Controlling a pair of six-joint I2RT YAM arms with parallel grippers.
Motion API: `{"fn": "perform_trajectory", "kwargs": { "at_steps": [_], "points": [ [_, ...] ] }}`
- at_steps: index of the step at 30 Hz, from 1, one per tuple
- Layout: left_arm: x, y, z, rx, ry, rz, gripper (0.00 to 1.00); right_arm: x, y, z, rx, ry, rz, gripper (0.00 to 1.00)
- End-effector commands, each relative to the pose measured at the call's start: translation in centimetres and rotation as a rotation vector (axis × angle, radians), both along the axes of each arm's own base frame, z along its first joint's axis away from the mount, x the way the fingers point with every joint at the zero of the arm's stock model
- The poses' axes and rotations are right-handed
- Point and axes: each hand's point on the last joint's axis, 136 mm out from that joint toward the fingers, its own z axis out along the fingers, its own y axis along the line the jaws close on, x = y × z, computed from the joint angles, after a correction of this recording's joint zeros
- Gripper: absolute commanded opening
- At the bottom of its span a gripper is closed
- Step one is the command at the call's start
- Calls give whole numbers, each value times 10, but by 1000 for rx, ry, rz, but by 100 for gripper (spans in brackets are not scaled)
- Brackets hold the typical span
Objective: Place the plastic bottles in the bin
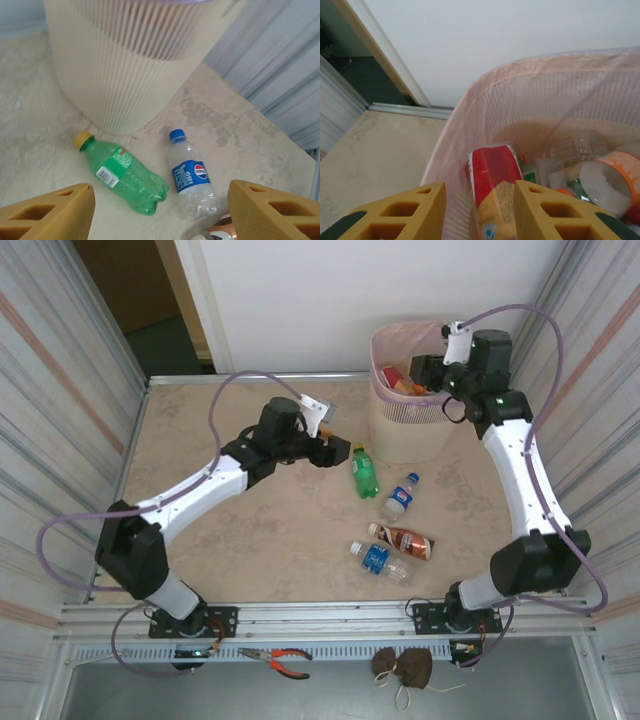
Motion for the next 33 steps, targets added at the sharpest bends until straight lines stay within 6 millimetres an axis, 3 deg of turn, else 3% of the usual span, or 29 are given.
{"fn": "perform_trajectory", "kwargs": {
  "at_steps": [1,7,16,26,33],
  "points": [
    [14,10,-29,36,197,165,68,-29,-11,20,15,-26,-53,39],
    [24,-1,-80,151,363,309,69,-54,-32,34,19,-65,-112,40],
    [26,-15,-122,334,434,540,80,-74,-48,37,30,-74,-147,39],
    [22,-55,-157,366,469,503,89,-83,-53,43,37,-89,-151,40],
    [21,-66,-180,377,506,474,92,-83,-53,43,42,-87,-146,40]
  ]
}}
